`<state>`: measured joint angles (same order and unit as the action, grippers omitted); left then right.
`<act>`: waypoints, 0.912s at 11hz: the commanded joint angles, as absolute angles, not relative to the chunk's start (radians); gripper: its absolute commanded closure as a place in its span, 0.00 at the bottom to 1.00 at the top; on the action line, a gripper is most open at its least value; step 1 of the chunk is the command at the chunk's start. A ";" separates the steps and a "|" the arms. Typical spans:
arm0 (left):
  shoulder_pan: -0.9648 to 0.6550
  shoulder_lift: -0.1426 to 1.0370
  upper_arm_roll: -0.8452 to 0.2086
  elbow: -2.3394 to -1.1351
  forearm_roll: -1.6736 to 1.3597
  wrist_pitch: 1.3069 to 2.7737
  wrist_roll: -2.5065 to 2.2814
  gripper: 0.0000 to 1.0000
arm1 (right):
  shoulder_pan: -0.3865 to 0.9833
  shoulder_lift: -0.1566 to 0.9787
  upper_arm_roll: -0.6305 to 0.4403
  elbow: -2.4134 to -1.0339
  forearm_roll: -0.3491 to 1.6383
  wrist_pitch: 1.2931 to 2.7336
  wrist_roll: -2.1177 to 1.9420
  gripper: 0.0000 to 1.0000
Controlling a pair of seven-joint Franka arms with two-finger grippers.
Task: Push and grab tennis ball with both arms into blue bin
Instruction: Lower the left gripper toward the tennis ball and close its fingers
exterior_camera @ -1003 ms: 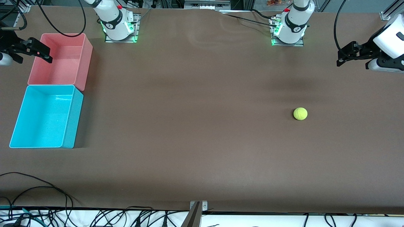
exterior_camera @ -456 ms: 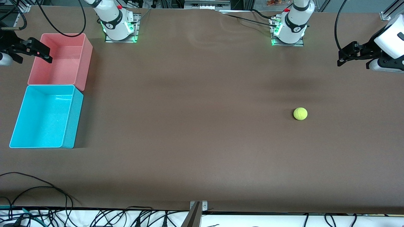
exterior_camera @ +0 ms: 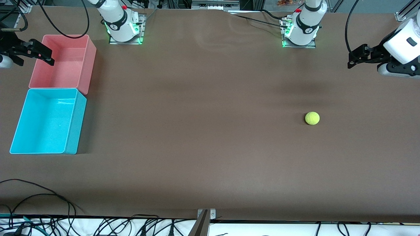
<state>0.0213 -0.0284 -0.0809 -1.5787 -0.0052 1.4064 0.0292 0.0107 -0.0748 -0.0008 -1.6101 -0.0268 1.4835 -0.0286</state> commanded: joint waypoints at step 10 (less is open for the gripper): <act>0.051 0.017 -0.081 -1.742 0.011 1.543 0.058 0.00 | -0.002 -0.087 0.008 -1.618 -0.040 1.488 -0.021 0.00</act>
